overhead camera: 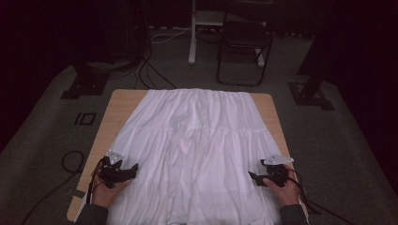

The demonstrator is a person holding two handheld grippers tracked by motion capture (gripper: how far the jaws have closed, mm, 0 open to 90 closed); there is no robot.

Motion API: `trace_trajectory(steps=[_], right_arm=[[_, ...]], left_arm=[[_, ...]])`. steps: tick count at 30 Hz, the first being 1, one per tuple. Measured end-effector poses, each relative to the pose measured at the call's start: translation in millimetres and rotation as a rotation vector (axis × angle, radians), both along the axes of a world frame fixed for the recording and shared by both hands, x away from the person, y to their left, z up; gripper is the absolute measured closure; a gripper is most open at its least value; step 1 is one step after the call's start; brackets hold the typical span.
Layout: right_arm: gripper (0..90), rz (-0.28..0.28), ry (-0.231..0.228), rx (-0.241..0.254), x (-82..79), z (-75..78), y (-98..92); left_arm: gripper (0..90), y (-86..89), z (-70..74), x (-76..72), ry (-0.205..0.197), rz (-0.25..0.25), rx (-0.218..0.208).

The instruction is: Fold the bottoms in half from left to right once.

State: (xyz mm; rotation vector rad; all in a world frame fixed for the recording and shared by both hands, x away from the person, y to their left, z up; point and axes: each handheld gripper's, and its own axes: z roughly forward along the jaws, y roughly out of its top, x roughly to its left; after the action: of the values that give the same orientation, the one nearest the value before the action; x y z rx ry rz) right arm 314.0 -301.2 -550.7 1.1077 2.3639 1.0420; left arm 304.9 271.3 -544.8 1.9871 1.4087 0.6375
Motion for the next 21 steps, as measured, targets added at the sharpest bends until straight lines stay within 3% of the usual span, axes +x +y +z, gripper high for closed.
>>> trace_trajectory(steps=[2,21], right_arm=[[12.0,0.011,0.005,-0.010,0.3,-0.3,1.4],[13.6,0.041,0.001,-0.009,7.4,-0.1,2.3]], left_arm=[[16.6,1.0,-0.2,1.0,0.012,0.000,-0.022],[19.3,-0.9,0.2,4.3,0.007,0.002,-0.023]])
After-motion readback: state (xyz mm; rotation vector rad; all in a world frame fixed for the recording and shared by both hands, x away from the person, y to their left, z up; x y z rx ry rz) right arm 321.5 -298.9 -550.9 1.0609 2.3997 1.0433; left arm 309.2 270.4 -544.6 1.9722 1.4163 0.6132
